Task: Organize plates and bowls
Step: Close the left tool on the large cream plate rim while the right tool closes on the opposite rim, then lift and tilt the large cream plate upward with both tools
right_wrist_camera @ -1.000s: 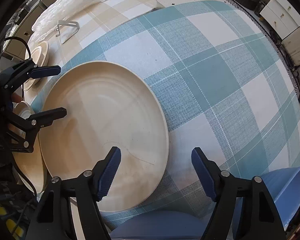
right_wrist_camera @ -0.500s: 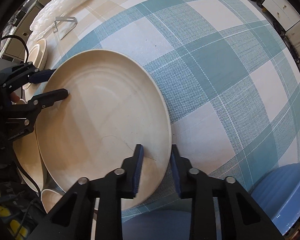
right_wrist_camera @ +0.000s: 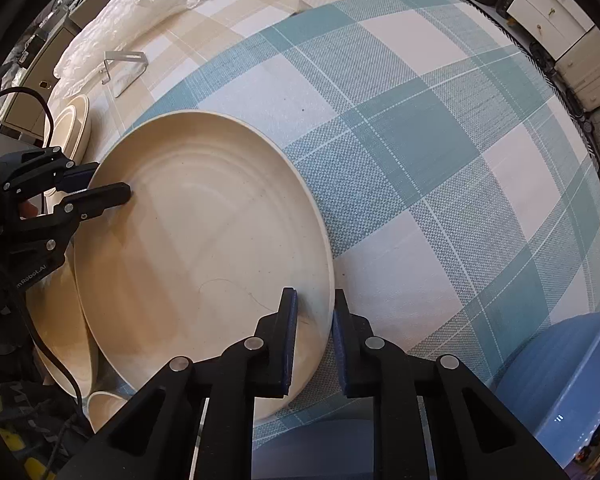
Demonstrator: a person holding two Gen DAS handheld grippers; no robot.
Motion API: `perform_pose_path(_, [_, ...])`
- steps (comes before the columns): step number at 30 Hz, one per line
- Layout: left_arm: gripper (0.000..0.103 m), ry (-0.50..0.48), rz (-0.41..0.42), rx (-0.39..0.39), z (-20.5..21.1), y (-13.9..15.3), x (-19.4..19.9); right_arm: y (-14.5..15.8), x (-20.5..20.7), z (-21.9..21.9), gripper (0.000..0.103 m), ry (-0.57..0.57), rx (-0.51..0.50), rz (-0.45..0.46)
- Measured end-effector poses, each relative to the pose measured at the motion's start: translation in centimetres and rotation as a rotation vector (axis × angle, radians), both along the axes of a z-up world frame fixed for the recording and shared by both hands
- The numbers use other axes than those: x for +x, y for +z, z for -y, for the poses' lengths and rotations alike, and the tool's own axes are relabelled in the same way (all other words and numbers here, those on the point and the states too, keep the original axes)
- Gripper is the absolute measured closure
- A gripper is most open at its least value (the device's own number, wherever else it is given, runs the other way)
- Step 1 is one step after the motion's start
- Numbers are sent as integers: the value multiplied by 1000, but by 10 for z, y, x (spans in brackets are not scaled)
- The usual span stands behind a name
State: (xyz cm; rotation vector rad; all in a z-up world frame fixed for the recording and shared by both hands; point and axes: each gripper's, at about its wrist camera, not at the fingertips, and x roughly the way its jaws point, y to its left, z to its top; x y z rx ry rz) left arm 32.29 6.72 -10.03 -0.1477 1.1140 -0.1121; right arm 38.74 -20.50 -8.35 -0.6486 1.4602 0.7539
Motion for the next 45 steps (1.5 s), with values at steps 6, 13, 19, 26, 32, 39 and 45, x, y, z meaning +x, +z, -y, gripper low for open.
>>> perform_pose_path(6, [92,20,17,-17,-4,9,-4,17,-6,5,91,-11,32,24])
perform_pose_path(13, [92,35,40,-4,-5,18,-9,31,-11,8,92,-26,43,55])
perform_pose_path(19, [92,42,43,-1,-5,20,-12,36,-13,7,93,-30,42,64])
perform_pose_path(26, [93,61,75,-5,-7,30,-11,49,-12,4,93,-45,63,97])
perform_pose_path(32, [93,80,93,5,-6,34,-12,60,-19,5,93,-39,73,127])
perform_pose_path(39, [93,94,99,0,-7,42,-16,70,-23,4,93,-45,90,159])
perform_pose_path(45, [93,103,118,-4,-8,50,-20,82,-29,4,93,-43,103,180])
